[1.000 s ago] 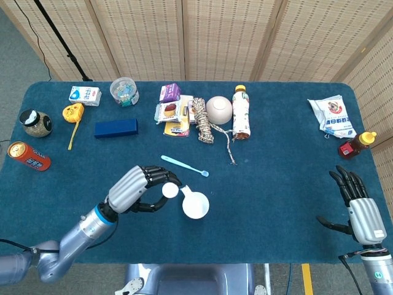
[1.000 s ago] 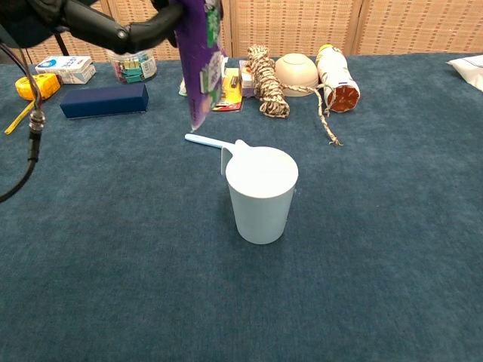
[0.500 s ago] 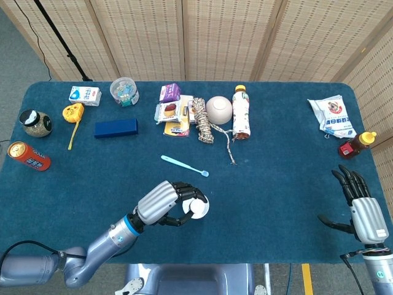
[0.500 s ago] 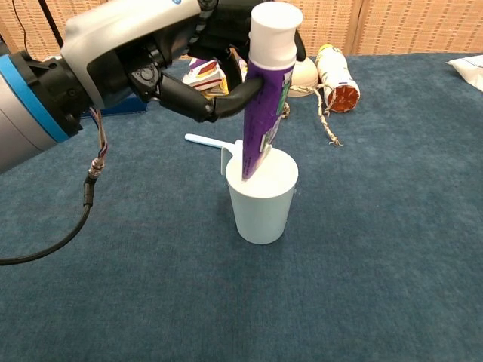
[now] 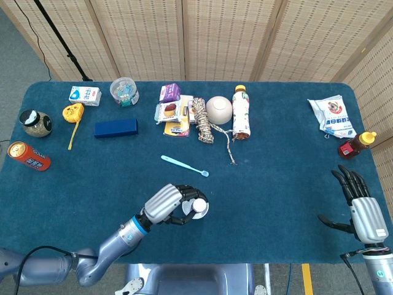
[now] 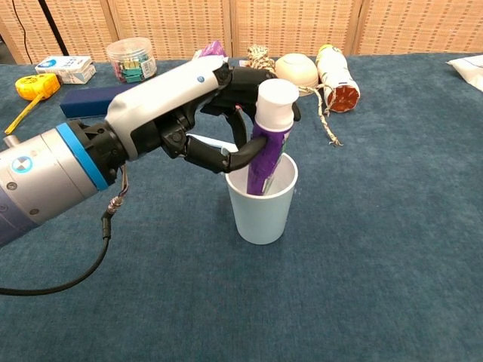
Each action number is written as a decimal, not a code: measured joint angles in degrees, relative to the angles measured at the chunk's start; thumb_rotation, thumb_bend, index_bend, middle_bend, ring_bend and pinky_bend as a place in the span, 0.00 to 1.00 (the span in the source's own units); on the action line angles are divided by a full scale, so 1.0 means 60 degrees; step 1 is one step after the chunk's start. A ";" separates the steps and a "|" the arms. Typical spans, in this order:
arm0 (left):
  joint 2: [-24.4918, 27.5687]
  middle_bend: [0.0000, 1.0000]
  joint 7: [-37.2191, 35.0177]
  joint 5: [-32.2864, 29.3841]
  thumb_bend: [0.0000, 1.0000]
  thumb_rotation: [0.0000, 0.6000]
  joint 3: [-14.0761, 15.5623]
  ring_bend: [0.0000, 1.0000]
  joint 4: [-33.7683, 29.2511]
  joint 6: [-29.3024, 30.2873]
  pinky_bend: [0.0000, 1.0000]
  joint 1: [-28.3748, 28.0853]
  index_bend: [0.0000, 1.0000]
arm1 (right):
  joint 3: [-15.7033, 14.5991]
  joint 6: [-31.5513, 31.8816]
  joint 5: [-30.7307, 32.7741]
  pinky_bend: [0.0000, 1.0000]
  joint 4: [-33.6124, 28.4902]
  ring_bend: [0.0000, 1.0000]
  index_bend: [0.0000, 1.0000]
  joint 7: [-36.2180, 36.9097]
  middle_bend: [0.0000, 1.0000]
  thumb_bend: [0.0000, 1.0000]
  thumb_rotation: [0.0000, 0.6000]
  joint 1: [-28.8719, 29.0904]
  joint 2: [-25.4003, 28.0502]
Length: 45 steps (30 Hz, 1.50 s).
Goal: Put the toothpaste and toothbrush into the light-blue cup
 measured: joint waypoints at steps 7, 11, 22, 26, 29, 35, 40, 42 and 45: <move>-0.0213 0.38 -0.0009 0.0018 0.49 1.00 0.0012 0.30 0.0371 0.0112 0.35 0.0116 0.53 | 0.0000 0.0069 -0.0066 0.00 0.0024 0.00 0.06 0.0127 0.00 0.00 1.00 -0.0006 0.0009; -0.0273 0.29 0.0025 0.0013 0.49 1.00 0.0052 0.19 0.0535 0.0100 0.24 0.0158 0.49 | -0.0014 0.0107 -0.0112 0.00 0.0026 0.00 0.06 0.0133 0.00 0.00 1.00 -0.0017 0.0003; -0.0222 0.01 -0.0382 0.0276 0.48 1.00 0.0132 0.00 0.0711 0.0361 0.11 0.0259 0.18 | -0.0018 0.0121 -0.0125 0.00 -0.0015 0.00 0.07 0.0014 0.00 0.00 1.00 -0.0026 -0.0019; -0.0021 0.00 -0.0564 0.0412 0.48 1.00 0.0235 0.00 0.0641 0.0417 0.11 0.0289 0.16 | -0.0010 0.0103 -0.0093 0.00 -0.0036 0.00 0.07 -0.0020 0.00 0.00 1.00 -0.0028 -0.0019; 0.0113 0.00 -0.0643 0.0470 0.48 1.00 0.0290 0.00 0.0605 0.0458 0.11 0.0324 0.14 | -0.0007 0.0108 -0.0096 0.00 -0.0038 0.00 0.07 -0.0025 0.00 0.00 1.00 -0.0028 -0.0022; 0.0494 0.00 -0.0923 0.0354 0.48 1.00 -0.0024 0.00 0.0326 0.0729 0.10 0.0377 0.11 | -0.0022 0.0117 -0.0128 0.00 -0.0044 0.00 0.07 -0.0022 0.00 0.00 1.00 -0.0032 -0.0019; 0.1265 0.00 -0.0783 -0.0099 0.48 1.00 -0.0474 0.00 0.0036 0.0594 0.10 0.0343 0.09 | -0.0018 0.0120 -0.0128 0.00 -0.0048 0.00 0.07 0.0005 0.00 0.00 1.00 -0.0030 -0.0009; 0.1579 0.00 -0.0573 -0.0321 0.48 1.00 -0.0563 0.00 0.0017 0.0318 0.10 0.0296 0.09 | -0.0009 0.0106 -0.0118 0.00 -0.0048 0.00 0.07 0.0028 0.00 0.00 1.00 -0.0019 -0.0005; 0.1891 0.00 0.0006 -0.0704 0.48 1.00 -0.0643 0.00 0.0060 -0.0311 0.10 0.0176 0.10 | -0.0020 0.0092 -0.0140 0.00 -0.0051 0.00 0.07 0.0027 0.00 0.00 1.00 -0.0009 -0.0008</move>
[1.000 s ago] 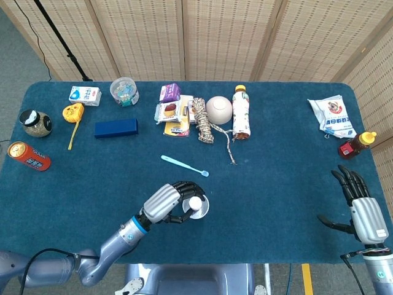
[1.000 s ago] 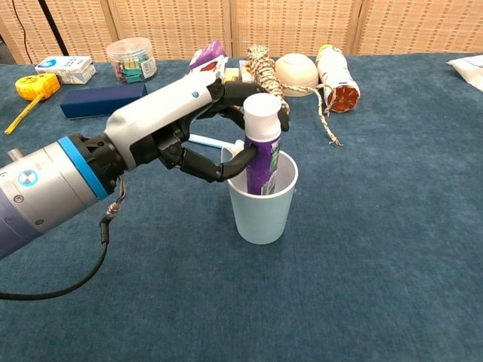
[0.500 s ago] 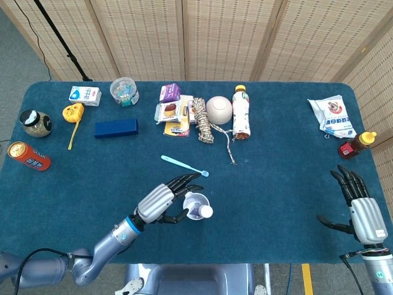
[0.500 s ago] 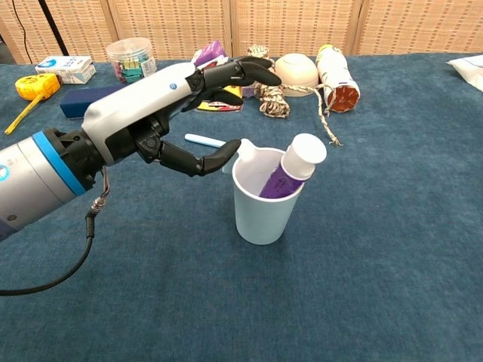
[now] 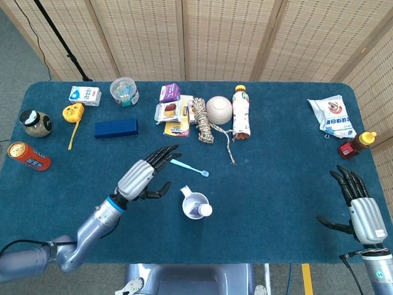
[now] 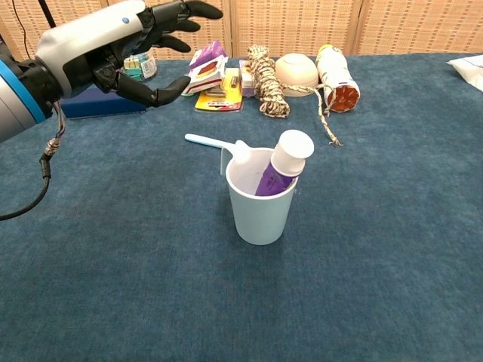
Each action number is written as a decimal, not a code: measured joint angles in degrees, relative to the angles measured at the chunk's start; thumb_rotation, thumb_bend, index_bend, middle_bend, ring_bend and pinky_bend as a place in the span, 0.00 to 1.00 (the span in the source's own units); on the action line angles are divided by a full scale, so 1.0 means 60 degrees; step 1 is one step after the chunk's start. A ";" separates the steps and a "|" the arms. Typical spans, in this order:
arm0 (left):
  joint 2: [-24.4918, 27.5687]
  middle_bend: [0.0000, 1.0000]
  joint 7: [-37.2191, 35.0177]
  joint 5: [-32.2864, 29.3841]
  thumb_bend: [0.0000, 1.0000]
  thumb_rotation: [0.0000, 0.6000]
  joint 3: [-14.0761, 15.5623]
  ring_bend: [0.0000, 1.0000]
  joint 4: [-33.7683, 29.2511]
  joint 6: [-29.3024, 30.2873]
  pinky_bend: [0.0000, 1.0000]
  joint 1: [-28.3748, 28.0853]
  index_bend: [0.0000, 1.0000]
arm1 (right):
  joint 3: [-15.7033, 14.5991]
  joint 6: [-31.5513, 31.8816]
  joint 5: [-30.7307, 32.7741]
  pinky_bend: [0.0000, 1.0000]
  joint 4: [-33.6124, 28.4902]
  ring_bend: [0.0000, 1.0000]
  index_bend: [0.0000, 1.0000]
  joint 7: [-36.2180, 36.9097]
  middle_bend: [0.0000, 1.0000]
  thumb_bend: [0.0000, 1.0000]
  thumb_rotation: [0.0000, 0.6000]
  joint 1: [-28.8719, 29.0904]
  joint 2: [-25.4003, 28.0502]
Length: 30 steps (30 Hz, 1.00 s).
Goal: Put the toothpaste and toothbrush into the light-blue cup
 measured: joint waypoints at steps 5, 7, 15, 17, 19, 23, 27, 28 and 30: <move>0.0185 0.00 0.1113 -0.0466 0.48 1.00 -0.0039 0.00 0.0293 -0.0871 0.10 -0.0249 0.14 | -0.0045 -0.0053 -0.0085 0.00 -0.0019 0.00 0.07 -0.0087 0.00 0.00 1.00 0.0035 -0.0032; 0.0136 0.00 0.1804 -0.0735 0.48 1.00 -0.0062 0.00 0.0542 -0.1320 0.10 -0.0419 0.16 | -0.0056 -0.0076 -0.0097 0.00 -0.0025 0.00 0.07 -0.0132 0.00 0.00 1.00 0.0049 -0.0050; -0.0415 0.05 0.4167 -0.1759 0.48 1.00 -0.0217 0.01 0.1325 -0.2523 0.10 -0.1075 0.20 | -0.0053 -0.0199 -0.0016 0.00 0.0018 0.00 0.07 -0.0117 0.00 0.00 1.00 0.0090 -0.0076; -0.0586 0.09 0.4569 -0.1990 0.48 1.00 -0.0269 0.02 0.1481 -0.2729 0.10 -0.1220 0.21 | -0.0050 -0.0228 0.0003 0.00 0.0037 0.00 0.07 -0.0086 0.00 0.00 1.00 0.0101 -0.0083; -0.0809 0.11 0.4973 -0.2267 0.48 1.00 -0.0335 0.02 0.1674 -0.2950 0.10 -0.1386 0.22 | -0.0047 -0.0253 0.0021 0.00 0.0059 0.00 0.07 -0.0053 0.00 0.00 1.00 0.0112 -0.0086; -0.1154 0.02 0.5418 -0.2754 0.45 1.00 -0.0446 0.00 0.1971 -0.3298 0.10 -0.1617 0.20 | -0.0034 -0.0313 0.0079 0.00 0.0117 0.00 0.07 0.0026 0.00 0.00 1.00 0.0134 -0.0092; -0.1271 0.00 0.5724 -0.3259 0.40 1.00 -0.0551 0.00 0.2156 -0.3617 0.09 -0.1778 0.18 | -0.0012 -0.0404 0.0165 0.00 0.0197 0.00 0.07 0.0114 0.00 0.00 1.00 0.0162 -0.0104; -0.1294 0.00 0.5841 -0.3404 0.38 1.00 -0.0580 0.00 0.2204 -0.3682 0.06 -0.1815 0.17 | -0.0002 -0.0425 0.0192 0.00 0.0212 0.00 0.07 0.0130 0.00 0.00 1.00 0.0170 -0.0109; -0.1360 0.00 0.6117 -0.3801 0.36 1.00 -0.0657 0.00 0.2304 -0.3806 0.02 -0.1908 0.17 | 0.0021 -0.0464 0.0251 0.00 0.0256 0.00 0.07 0.0182 0.00 0.00 1.00 0.0185 -0.0118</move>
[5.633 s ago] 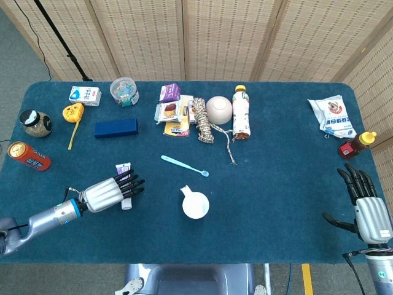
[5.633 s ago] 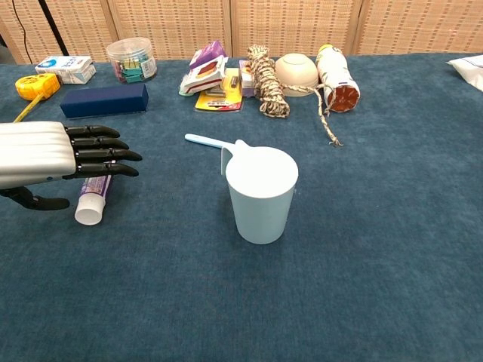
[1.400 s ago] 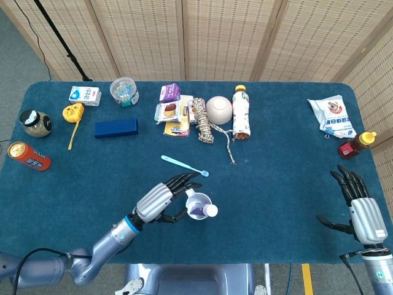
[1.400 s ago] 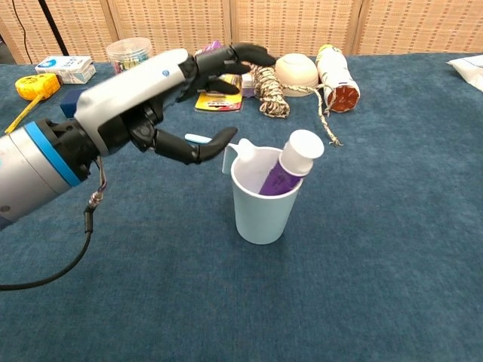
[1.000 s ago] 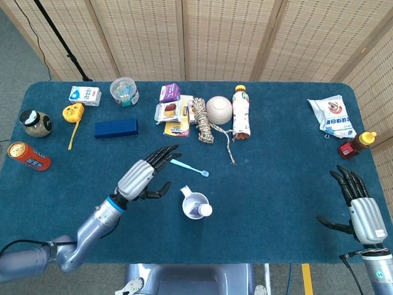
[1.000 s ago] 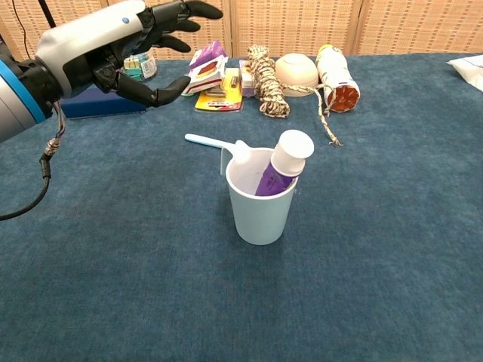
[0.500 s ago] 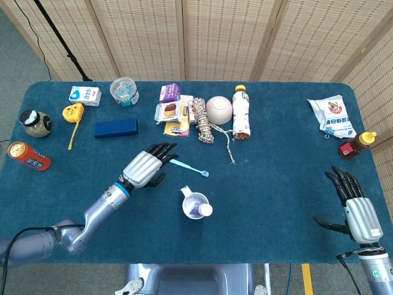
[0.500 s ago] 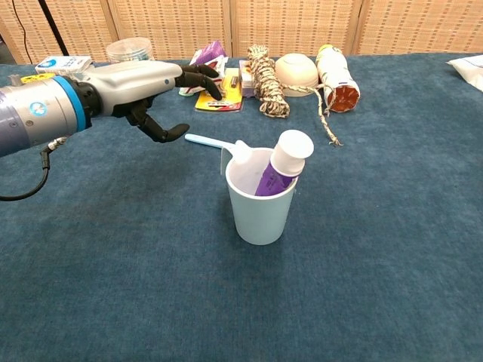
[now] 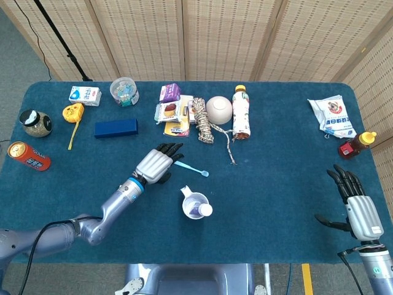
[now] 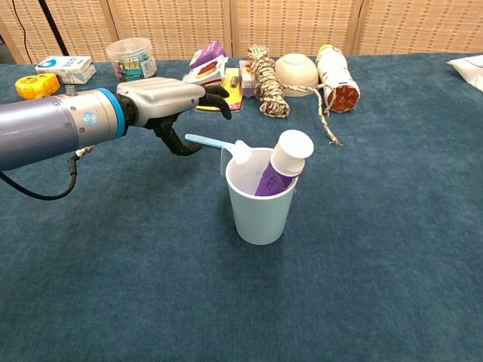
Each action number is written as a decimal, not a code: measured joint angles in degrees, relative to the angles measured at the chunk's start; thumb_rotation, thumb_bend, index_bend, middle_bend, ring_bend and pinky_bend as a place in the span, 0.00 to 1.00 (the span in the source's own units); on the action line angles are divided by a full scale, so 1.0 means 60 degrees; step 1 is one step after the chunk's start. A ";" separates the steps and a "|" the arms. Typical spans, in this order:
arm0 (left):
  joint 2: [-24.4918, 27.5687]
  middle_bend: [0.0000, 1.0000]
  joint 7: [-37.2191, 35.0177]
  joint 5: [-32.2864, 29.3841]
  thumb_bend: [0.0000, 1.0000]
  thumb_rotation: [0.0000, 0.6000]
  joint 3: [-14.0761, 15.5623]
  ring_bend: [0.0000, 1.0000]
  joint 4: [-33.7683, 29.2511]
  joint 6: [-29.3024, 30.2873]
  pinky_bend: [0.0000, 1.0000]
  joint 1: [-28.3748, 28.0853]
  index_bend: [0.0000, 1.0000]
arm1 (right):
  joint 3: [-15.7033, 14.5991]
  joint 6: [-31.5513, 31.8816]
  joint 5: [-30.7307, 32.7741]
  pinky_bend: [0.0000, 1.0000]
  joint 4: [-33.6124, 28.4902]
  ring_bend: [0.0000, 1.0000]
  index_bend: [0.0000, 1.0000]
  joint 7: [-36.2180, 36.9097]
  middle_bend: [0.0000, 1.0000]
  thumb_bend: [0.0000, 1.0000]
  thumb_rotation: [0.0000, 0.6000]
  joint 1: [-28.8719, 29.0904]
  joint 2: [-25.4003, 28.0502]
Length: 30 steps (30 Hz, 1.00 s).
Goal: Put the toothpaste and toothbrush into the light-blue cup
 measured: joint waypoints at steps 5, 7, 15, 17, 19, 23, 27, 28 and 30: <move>-0.0246 0.00 0.0529 -0.0727 0.36 1.00 -0.0188 0.00 0.0224 -0.0040 0.01 -0.0191 0.25 | 0.0019 -0.0019 0.0031 0.00 0.0031 0.00 0.07 0.0032 0.00 0.00 1.00 0.0012 -0.0015; -0.0398 0.00 0.0617 -0.0890 0.36 1.00 -0.0249 0.00 0.0361 0.0028 0.00 -0.0247 0.28 | 0.0017 -0.0024 0.0034 0.00 0.0038 0.00 0.07 0.0024 0.00 0.00 1.00 0.0013 -0.0025; -0.0806 0.00 0.0760 -0.1232 0.36 1.00 -0.0345 0.00 0.0772 0.0065 0.00 -0.0444 0.37 | 0.0039 -0.0040 0.0089 0.00 0.0051 0.00 0.07 0.0010 0.00 0.00 1.00 0.0015 -0.0042; -0.0898 0.00 0.0781 -0.1269 0.36 1.00 -0.0352 0.00 0.0899 0.0074 0.00 -0.0485 0.37 | 0.0043 -0.0048 0.0098 0.00 0.0056 0.00 0.07 0.0013 0.00 0.00 1.00 0.0016 -0.0047; -0.1003 0.00 0.0810 -0.1321 0.36 1.00 -0.0357 0.00 0.1047 0.0072 0.00 -0.0532 0.37 | 0.0043 -0.0058 0.0102 0.00 0.0061 0.00 0.07 0.0014 0.00 0.00 1.00 0.0020 -0.0051; -0.1210 0.00 0.0842 -0.1389 0.36 1.00 -0.0365 0.00 0.1328 0.0076 0.00 -0.0607 0.37 | 0.0043 -0.0105 0.0120 0.00 0.0083 0.00 0.07 0.0030 0.00 0.00 1.00 0.0036 -0.0064; -0.1440 0.00 0.0787 -0.1427 0.36 1.00 -0.0377 0.00 0.1579 0.0103 0.00 -0.0647 0.38 | 0.0055 -0.0121 0.0146 0.00 0.0103 0.00 0.07 0.0048 0.00 0.00 1.00 0.0044 -0.0067; -0.1477 0.00 0.0773 -0.1428 0.36 1.00 -0.0376 0.00 0.1621 0.0108 0.00 -0.0651 0.38 | 0.0059 -0.0123 0.0153 0.00 0.0108 0.00 0.07 0.0058 0.00 0.00 1.00 0.0044 -0.0067; -0.1549 0.00 0.0762 -0.1416 0.36 1.00 -0.0364 0.00 0.1717 0.0122 0.00 -0.0660 0.39 | 0.0063 -0.0132 0.0169 0.00 0.0125 0.00 0.07 0.0077 0.00 0.00 1.00 0.0044 -0.0066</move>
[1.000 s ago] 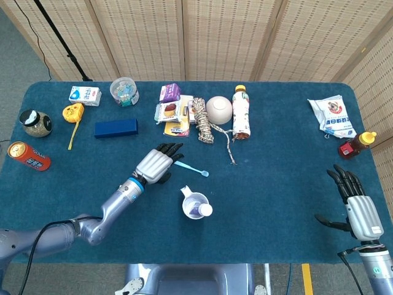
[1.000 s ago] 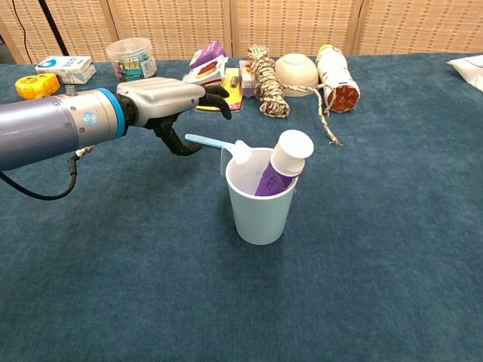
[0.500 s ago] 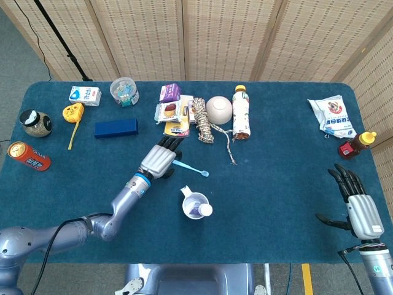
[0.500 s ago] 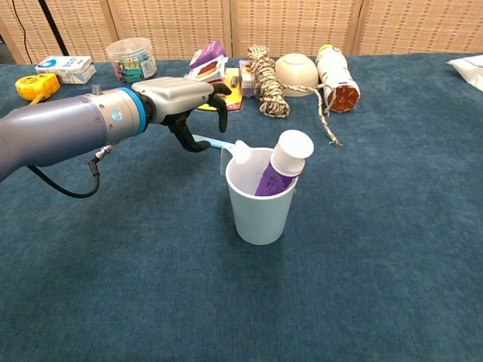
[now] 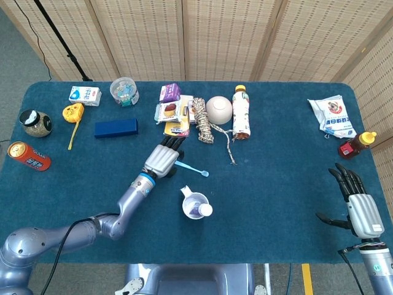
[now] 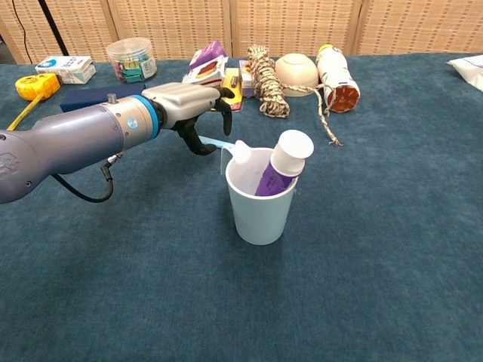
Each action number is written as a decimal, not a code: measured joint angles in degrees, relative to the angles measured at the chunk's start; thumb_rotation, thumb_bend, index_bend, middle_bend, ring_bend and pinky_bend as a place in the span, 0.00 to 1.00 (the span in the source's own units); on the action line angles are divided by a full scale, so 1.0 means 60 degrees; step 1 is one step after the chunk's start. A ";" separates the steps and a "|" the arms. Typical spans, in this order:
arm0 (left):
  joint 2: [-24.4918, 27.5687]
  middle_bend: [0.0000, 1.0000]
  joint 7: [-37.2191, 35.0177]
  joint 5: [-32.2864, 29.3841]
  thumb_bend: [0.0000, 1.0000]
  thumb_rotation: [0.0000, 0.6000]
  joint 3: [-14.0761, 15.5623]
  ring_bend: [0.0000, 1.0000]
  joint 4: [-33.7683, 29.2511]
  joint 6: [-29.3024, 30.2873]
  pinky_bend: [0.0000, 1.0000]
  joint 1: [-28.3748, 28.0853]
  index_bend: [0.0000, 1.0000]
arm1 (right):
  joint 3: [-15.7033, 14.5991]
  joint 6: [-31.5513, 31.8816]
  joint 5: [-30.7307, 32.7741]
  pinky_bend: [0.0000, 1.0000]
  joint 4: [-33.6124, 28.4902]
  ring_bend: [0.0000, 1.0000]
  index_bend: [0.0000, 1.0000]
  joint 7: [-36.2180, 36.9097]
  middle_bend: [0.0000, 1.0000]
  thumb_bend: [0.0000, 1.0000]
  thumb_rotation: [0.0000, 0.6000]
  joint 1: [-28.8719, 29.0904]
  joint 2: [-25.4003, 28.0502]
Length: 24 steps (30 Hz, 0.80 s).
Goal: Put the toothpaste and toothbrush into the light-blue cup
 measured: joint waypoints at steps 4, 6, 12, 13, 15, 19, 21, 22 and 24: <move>-0.0139 0.00 -0.0001 0.0028 0.36 1.00 0.0004 0.00 0.0149 0.0056 0.00 -0.0020 0.40 | -0.0002 -0.0020 -0.0001 0.00 0.0014 0.00 0.07 0.0021 0.00 0.00 1.00 0.0010 -0.0004; -0.0223 0.00 -0.0004 0.0039 0.36 1.00 -0.0010 0.00 0.0241 0.0080 0.00 -0.0038 0.40 | -0.0011 -0.0037 -0.0012 0.00 0.0019 0.00 0.07 0.0021 0.00 0.00 1.00 0.0018 -0.0007; -0.0429 0.00 -0.0108 0.0066 0.36 1.00 -0.0044 0.00 0.0544 0.0026 0.00 -0.0094 0.41 | -0.0005 0.0005 -0.0016 0.00 -0.0003 0.00 0.07 0.0050 0.00 0.00 1.00 0.0003 0.0009; -0.0475 0.00 -0.0096 0.0061 0.36 1.00 -0.0040 0.00 0.0609 0.0010 0.00 -0.0104 0.41 | -0.0005 -0.0005 -0.0010 0.00 0.0000 0.00 0.07 0.0061 0.00 0.00 1.00 0.0004 0.0012; -0.0587 0.00 -0.0093 0.0049 0.36 1.00 -0.0040 0.00 0.0741 -0.0014 0.00 -0.0117 0.41 | -0.0003 -0.0021 0.0005 0.00 0.0016 0.00 0.07 0.0069 0.00 0.00 1.00 0.0006 0.0011; -0.0704 0.00 -0.0105 0.0046 0.36 1.00 -0.0064 0.00 0.0890 -0.0040 0.00 -0.0138 0.44 | -0.0006 -0.0045 0.0011 0.00 0.0036 0.00 0.08 0.0108 0.00 0.00 1.00 0.0014 0.0011; -0.0743 0.00 -0.0100 0.0045 0.37 1.00 -0.0076 0.00 0.0936 -0.0044 0.00 -0.0145 0.47 | -0.0005 -0.0042 0.0007 0.00 0.0038 0.00 0.08 0.0119 0.00 0.00 1.00 0.0015 0.0015; -0.0760 0.00 -0.0091 0.0044 0.37 1.00 -0.0077 0.00 0.0959 -0.0047 0.00 -0.0148 0.47 | -0.0004 -0.0039 0.0009 0.00 0.0040 0.00 0.08 0.0123 0.00 0.00 1.00 0.0014 0.0016; -0.0815 0.00 -0.0038 0.0025 0.37 1.00 -0.0067 0.00 0.1035 -0.0061 0.00 -0.0151 0.48 | 0.0000 -0.0038 0.0017 0.00 0.0048 0.00 0.08 0.0132 0.00 0.00 1.00 0.0012 0.0018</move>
